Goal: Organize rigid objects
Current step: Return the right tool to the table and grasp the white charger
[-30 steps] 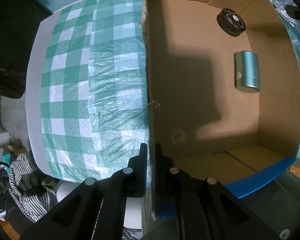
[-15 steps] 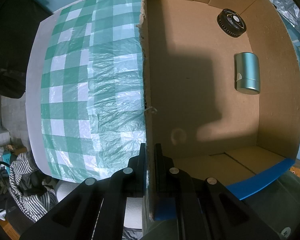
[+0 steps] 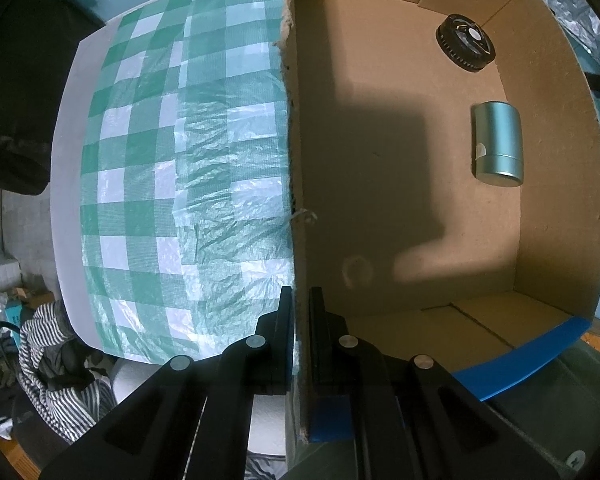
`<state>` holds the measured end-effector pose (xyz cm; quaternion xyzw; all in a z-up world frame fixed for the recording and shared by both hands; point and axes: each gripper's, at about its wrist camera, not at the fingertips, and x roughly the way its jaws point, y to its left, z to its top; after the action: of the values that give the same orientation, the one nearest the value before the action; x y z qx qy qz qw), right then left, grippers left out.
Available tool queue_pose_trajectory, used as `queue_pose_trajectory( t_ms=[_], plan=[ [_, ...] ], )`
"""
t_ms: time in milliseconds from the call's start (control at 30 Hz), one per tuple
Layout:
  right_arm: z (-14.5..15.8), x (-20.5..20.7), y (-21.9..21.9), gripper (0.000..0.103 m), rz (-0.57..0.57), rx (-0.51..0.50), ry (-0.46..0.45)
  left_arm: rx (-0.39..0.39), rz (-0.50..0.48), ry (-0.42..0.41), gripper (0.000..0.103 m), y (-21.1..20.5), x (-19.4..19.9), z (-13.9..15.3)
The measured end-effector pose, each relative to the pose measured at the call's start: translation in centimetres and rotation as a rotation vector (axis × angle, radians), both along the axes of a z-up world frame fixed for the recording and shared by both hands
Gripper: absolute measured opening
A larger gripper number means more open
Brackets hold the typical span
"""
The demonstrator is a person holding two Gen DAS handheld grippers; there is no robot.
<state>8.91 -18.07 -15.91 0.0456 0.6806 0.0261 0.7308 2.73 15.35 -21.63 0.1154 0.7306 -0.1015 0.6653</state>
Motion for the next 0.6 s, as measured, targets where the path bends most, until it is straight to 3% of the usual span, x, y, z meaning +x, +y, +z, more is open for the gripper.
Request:
queue_pose_trajectory(
  t_ms=[600],
  plan=[
    [-6.8, 0.9, -0.6, 0.069, -0.021, -0.010, 0.086, -0.001, 0.006, 0.000, 0.007, 0.2, -0.3, 0.0]
  ],
)
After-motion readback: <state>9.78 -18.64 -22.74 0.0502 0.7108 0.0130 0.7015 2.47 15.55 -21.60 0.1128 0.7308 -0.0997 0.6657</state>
